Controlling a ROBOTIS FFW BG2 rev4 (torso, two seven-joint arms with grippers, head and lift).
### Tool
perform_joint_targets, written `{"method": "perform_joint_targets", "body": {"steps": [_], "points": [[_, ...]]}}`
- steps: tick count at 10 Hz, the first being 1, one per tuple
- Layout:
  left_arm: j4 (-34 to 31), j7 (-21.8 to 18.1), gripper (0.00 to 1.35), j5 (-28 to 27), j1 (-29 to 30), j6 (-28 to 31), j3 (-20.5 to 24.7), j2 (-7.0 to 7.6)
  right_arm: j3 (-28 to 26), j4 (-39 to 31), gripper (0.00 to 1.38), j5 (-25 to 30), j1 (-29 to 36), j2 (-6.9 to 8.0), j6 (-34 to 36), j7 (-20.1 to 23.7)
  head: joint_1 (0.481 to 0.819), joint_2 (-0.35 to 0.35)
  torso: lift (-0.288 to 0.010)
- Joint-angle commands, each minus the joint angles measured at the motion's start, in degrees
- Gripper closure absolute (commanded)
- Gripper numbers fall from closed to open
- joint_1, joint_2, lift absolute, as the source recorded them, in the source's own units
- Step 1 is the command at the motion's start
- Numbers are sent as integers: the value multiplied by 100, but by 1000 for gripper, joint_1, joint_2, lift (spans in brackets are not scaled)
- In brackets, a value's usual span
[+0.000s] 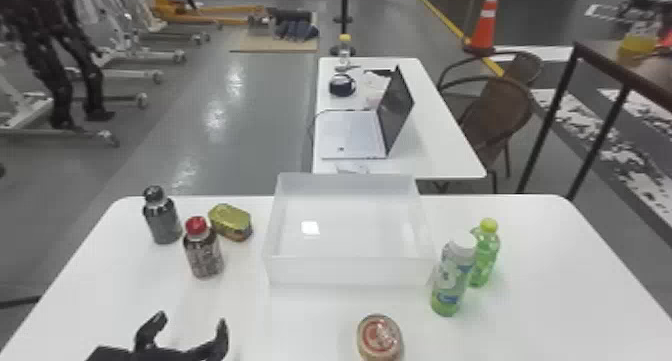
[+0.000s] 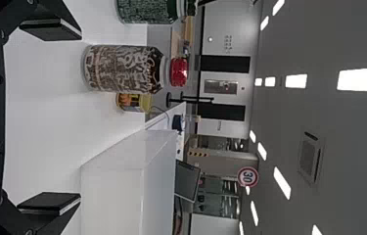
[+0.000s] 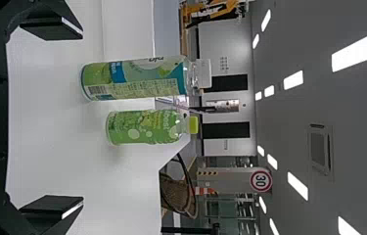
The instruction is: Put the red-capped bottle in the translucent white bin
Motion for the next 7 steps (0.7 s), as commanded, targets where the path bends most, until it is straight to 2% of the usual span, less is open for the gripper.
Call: {"method": "perform_joint_targets", "body": {"steps": [1, 3, 6, 7], "points": [[179, 5, 137, -23, -214, 96, -72, 32, 2, 0, 105, 0, -2, 5, 0, 0, 549, 0, -100], [451, 67, 137, -190, -513, 131, -37, -56, 2, 18, 105, 0, -20, 5, 0, 0, 549, 0, -100], [934, 497, 137, -401, -996, 43, -46, -4, 2, 70, 105, 9, -90, 5, -26, 9, 549, 0, -100], [1066, 638, 137, -410, -1128, -1, -63, 58, 11, 88, 105, 9, -134, 5, -35, 18, 549, 0, -100]]}}
